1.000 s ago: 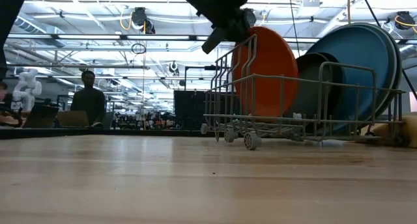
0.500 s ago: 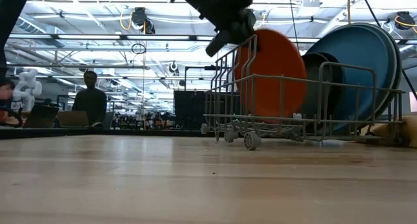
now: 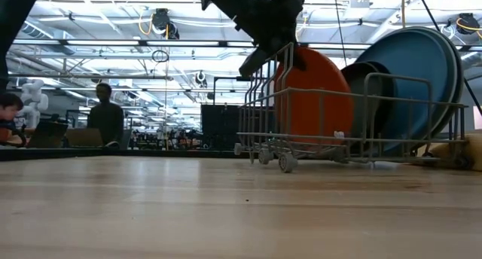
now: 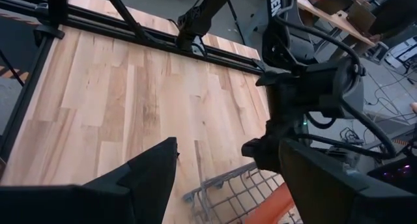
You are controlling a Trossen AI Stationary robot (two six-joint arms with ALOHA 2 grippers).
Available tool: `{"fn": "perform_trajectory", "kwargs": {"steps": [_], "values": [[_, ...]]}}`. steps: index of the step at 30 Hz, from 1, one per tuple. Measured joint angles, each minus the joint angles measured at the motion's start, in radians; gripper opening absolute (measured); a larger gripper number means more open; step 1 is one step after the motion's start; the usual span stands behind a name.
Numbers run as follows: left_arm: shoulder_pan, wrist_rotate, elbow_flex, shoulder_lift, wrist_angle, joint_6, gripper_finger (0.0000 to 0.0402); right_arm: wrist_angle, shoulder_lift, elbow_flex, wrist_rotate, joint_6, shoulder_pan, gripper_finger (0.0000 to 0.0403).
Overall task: Sort dishes
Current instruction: Put the orange plate into the dish rack
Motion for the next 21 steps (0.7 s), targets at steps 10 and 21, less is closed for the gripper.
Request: {"fn": "perform_trajectory", "kwargs": {"steps": [10,21], "values": [[-0.012,0.002,0.018,-0.015,0.031,0.112,0.0016,0.0,0.0,0.0,0.0,-0.014,0.0,0.026],[-0.01,0.006,0.018,-0.017,0.069,0.209,0.0016,-0.001,0.0,0.0,-0.001,-0.012,0.0,0.026]]}}
